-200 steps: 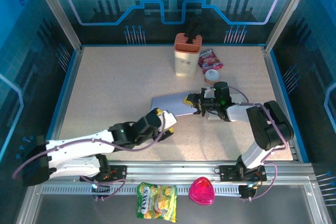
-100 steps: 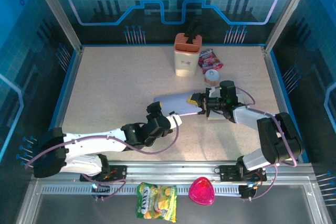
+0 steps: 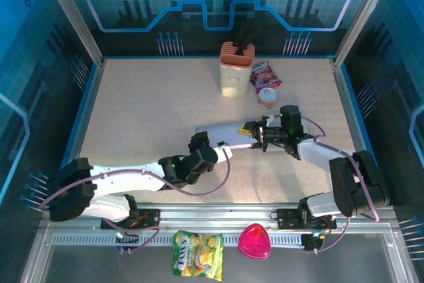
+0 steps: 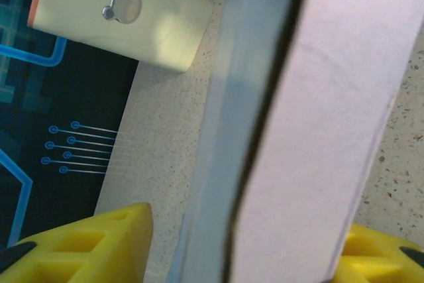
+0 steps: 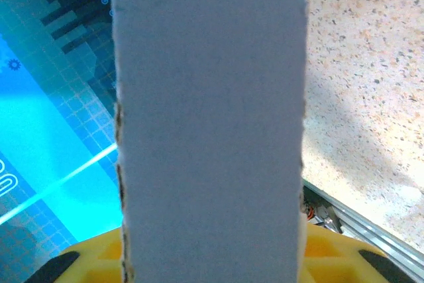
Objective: Fold the paper box
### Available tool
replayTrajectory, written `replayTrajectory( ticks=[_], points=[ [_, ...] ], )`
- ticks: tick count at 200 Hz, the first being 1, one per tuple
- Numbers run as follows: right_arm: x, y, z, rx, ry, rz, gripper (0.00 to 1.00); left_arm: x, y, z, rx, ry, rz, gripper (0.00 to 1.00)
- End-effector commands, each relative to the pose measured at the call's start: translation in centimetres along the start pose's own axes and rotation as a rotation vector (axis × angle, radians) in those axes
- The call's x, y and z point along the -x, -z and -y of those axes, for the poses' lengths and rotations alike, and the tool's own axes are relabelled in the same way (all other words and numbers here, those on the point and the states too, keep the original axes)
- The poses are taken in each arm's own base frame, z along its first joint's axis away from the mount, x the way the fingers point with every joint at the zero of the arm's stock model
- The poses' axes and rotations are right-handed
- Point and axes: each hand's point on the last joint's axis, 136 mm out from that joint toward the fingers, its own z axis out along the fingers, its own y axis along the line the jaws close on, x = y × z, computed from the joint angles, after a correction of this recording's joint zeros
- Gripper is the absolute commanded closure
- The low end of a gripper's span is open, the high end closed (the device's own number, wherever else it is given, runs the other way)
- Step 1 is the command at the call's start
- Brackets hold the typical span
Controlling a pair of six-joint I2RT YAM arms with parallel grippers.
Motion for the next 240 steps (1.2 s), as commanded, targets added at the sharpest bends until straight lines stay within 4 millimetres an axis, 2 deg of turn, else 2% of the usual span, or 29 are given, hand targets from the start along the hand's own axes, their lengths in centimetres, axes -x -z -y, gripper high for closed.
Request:
replayTrajectory(
  ticks=[1,31,63,87,104,129,150,168,187,213,240],
  points=[
    [-0.7,0.3,1.1,-0.011,-0.075,-0.032,0.69,0.2,-0.3,-0.1,-0.003,0.009,-0.008,0.51],
    [-0.6,0.5,0.9,0.017,-0.095,-0.03,0.61,0.4,0.2,0.5,-0.068,0.024,-0.004,0.58],
    [-0.3,1.4,0.2,0.027,-0.052,0.016,0.39,0.4,0.8,1.4,-0.132,0.036,-0.008,0.61],
    [0.0,3.2,-0.6,0.021,-0.002,0.097,0.27,0.2,1.3,2.5,-0.215,0.061,-0.024,0.65],
    [0.4,5.1,-1.4,0.035,0.038,0.178,0.24,-0.1,1.7,3.2,-0.267,0.086,-0.059,0.64],
    [0.3,8.9,-2.1,0.016,0.112,0.335,0.23,0.0,2.8,3.6,-0.345,0.151,-0.096,0.63],
    [-1.0,11.9,-1.7,-0.048,0.206,0.488,0.25,0.2,4.3,4.2,-0.445,0.217,-0.118,0.59],
    [-2.6,13.1,-0.6,-0.119,0.285,0.587,0.28,0.0,5.3,4.5,-0.512,0.255,-0.154,0.57],
    [-4.1,12.8,0.8,-0.161,0.35,0.627,0.31,0.1,6.0,5.0,-0.592,0.297,-0.168,0.58],
    [-4.9,10.5,3.2,-0.216,0.402,0.612,0.32,-0.9,5.4,5.3,-0.638,0.327,-0.218,0.64],
    [-5.4,7.3,3.1,-0.238,0.459,0.558,0.33,-1.7,4.5,5.5,-0.652,0.339,-0.271,0.74]
  ],
)
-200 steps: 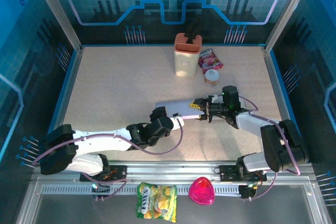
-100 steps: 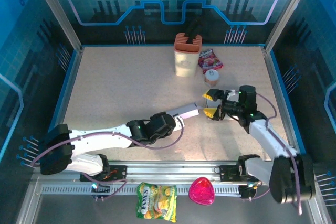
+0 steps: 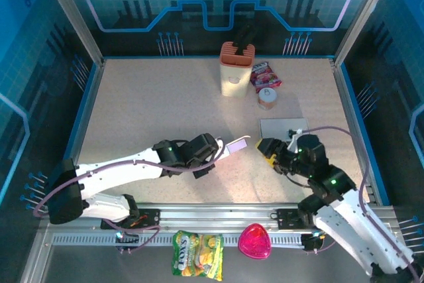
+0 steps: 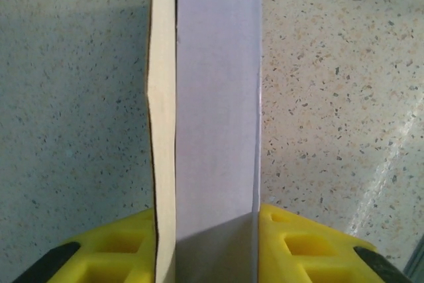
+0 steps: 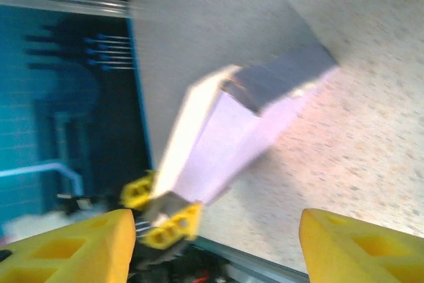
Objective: Fold the paper box
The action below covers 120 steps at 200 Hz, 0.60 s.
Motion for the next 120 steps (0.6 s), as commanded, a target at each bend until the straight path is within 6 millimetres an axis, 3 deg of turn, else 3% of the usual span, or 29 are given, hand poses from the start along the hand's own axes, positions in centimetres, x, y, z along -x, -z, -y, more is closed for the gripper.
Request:
replayTrajectory(
  ticks=[1,29,62,120],
  points=[
    [0.5,-1.9,1.2,-0.087,0.023,0.07,0.33,-1.6,-0.6,0.5,-0.066,0.038,-0.095,0.74],
    [-0.3,-3.7,-0.1,-0.097,0.062,0.04,0.33,-1.0,-0.4,-0.3,-0.066,0.072,-0.072,0.76],
    [0.5,-4.8,-1.2,-0.08,0.051,0.073,0.32,-1.1,-0.5,-1.2,-0.098,0.129,-0.065,0.76],
    [0.7,-8.6,-4.9,-0.029,0.047,0.034,0.34,-1.2,-1.2,-2.1,-0.096,0.166,-0.069,0.76]
  ],
)
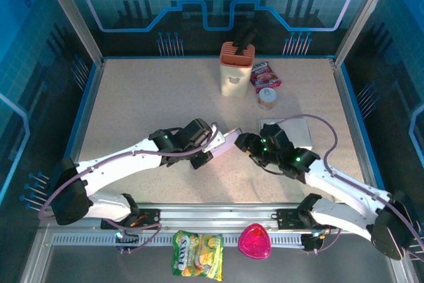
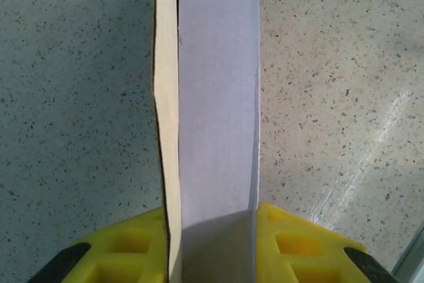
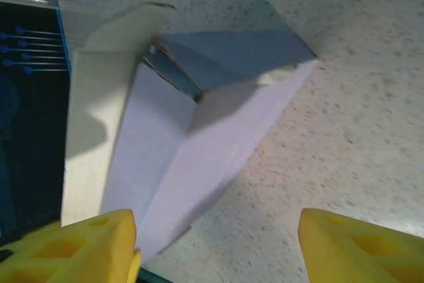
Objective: Fold the paper box
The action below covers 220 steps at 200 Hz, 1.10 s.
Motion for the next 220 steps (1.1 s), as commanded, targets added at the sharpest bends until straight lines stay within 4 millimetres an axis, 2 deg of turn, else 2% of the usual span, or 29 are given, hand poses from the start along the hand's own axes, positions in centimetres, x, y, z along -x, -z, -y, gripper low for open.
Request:
replayTrajectory(
  ticks=[1,24,84,97,131,177,220],
  points=[
    [0.9,-0.1,-4.2,0.105,0.002,0.03,0.34,-1.4,-0.9,-0.1,-0.022,0.024,-0.063,0.76],
    [0.6,-1.2,-4.7,0.088,-0.02,0.009,0.36,-1.3,-1.2,-0.6,-0.012,0.034,-0.065,0.75],
    [-0.3,-4.3,-3.6,0.01,-0.082,-0.028,0.5,-1.3,-1.4,-1.4,0.018,0.042,-0.061,0.71],
    [-0.5,-4.8,-3.1,-0.014,-0.098,-0.034,0.52,-1.1,-1.3,-1.8,0.036,0.046,-0.054,0.6],
    [-0.8,-5.9,-2.2,-0.057,-0.13,-0.043,0.57,-1.0,-1.3,-2.1,0.057,0.037,-0.046,0.47],
    [-0.8,-5.7,-2.2,-0.067,-0.129,-0.036,0.59,-0.9,-1.5,-3.0,0.109,0.02,-0.045,0.51],
    [0.0,-4.6,-3.6,-0.05,-0.043,-0.048,0.63,-0.8,-1.6,-3.2,0.123,0.004,-0.042,0.6]
  ],
)
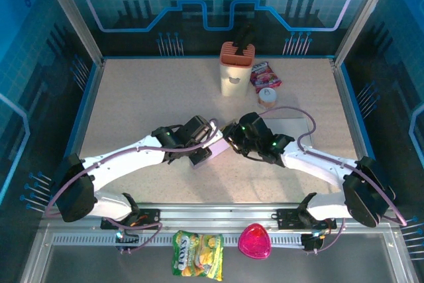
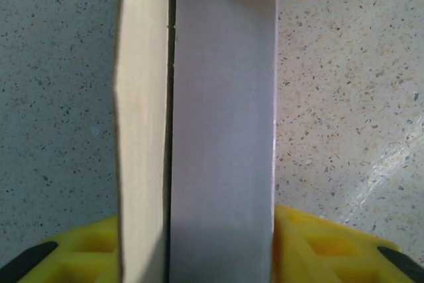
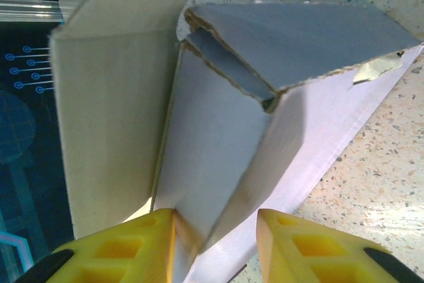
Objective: Fold the paper box
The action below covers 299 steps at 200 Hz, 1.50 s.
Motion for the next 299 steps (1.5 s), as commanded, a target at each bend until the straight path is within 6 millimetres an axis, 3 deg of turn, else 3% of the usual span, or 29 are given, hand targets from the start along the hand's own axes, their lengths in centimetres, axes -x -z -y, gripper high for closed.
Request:
replayTrajectory(
  ticks=[1,51,59,82,103,127,163,184,230,299],
  points=[
    [0.0,0.7,0.2,-0.047,0.065,-0.015,0.63,-0.4,-0.5,-0.6,0.033,-0.019,-0.009,0.6],
    [1.1,2.7,-2.6,0.047,0.207,-0.11,0.49,-0.4,-0.6,-0.5,0.025,-0.028,-0.004,0.64],
    [2.1,3.8,-4.2,0.097,0.247,-0.101,0.48,-0.4,-0.7,-0.4,0.024,-0.03,-0.005,0.64],
    [4.9,6.0,-6.0,0.212,0.37,-0.093,0.49,-0.4,-0.5,-0.4,0.021,-0.03,0.0,0.64],
    [8.2,7.3,-6.0,0.243,0.522,-0.028,0.52,-0.3,-0.4,-0.3,0.017,-0.027,0.007,0.64],
    [9.7,7.0,-6.1,0.25,0.697,-0.018,0.52,-0.3,-0.5,-0.2,0.012,-0.026,0.006,0.64],
    [8.2,4.7,-6.8,0.281,0.839,-0.113,0.52,-0.4,-0.6,-0.1,0.004,-0.019,0.009,0.65],
    [7.6,3.4,-5.9,0.234,0.885,-0.147,0.52,-0.5,-0.6,0.1,-0.024,-0.007,0.015,0.64],
    [7.8,3.2,-4.5,0.233,0.956,-0.165,0.45,-0.7,-1.0,0.6,-0.095,0.026,0.008,0.65],
    [6.9,1.1,-3.3,0.254,0.971,-0.283,0.45,-0.9,-1.4,0.6,-0.105,0.034,-0.02,0.66]
  ],
)
